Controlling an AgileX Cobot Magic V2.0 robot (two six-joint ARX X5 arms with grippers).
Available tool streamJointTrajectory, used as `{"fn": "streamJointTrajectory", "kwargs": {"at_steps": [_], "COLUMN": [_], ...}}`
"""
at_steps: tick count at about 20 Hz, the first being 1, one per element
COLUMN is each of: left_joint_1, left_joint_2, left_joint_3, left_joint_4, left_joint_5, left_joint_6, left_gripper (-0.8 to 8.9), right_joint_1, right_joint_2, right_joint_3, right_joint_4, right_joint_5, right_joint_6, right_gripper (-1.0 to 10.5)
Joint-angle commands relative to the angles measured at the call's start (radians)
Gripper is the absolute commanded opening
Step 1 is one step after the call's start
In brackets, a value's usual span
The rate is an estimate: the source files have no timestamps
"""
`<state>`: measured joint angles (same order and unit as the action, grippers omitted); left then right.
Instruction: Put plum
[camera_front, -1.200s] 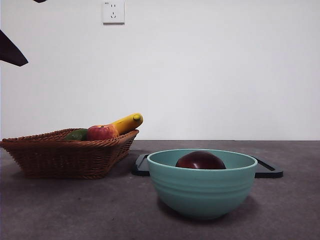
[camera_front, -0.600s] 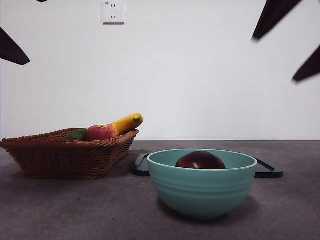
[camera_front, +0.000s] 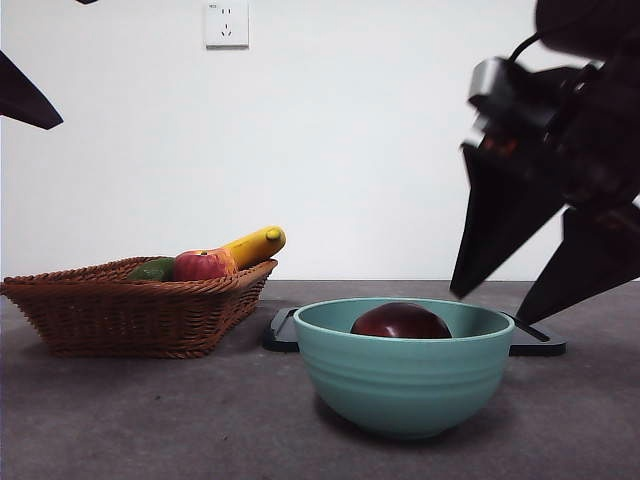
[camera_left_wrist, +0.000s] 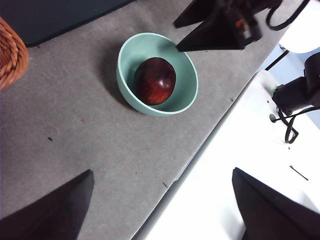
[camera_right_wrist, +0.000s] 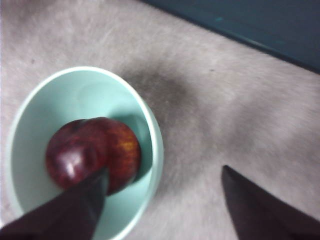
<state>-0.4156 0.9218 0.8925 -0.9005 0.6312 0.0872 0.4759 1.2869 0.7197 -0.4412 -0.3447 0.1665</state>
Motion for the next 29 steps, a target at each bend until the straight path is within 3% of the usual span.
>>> {"fn": "streamJointTrajectory", "kwargs": {"at_steps": [1, 4, 11, 21, 29], "left_joint_1": [-0.005, -0.005, -0.005, -0.005, -0.005], "left_joint_2": [0.004, 0.004, 0.004, 0.004, 0.004], "left_joint_3": [0.010, 0.010, 0.010, 0.010, 0.010], "left_joint_4": [0.007, 0.007, 0.011, 0.011, 0.011], "left_joint_5": [0.006, 0.006, 0.006, 0.006, 0.006], "left_joint_6": [-0.002, -0.002, -0.001, 0.001, 0.001], "left_gripper": [4.36, 4.36, 4.36, 4.36, 4.36], "right_joint_1": [0.034, 0.067, 0.105, 0.098, -0.045], "right_joint_2": [0.044, 0.080, 0.112, 0.106, 0.284], "right_joint_3": [0.006, 0.006, 0.006, 0.163, 0.439], "right_joint_4": [0.035, 0.056, 0.082, -0.001, -0.063], "right_joint_5": [0.053, 0.092, 0.092, 0.090, 0.104], "right_joint_6": [0.025, 0.036, 0.050, 0.078, 0.011], "right_gripper": [2.7, 1.9, 0.1, 0.1, 0.1]}}
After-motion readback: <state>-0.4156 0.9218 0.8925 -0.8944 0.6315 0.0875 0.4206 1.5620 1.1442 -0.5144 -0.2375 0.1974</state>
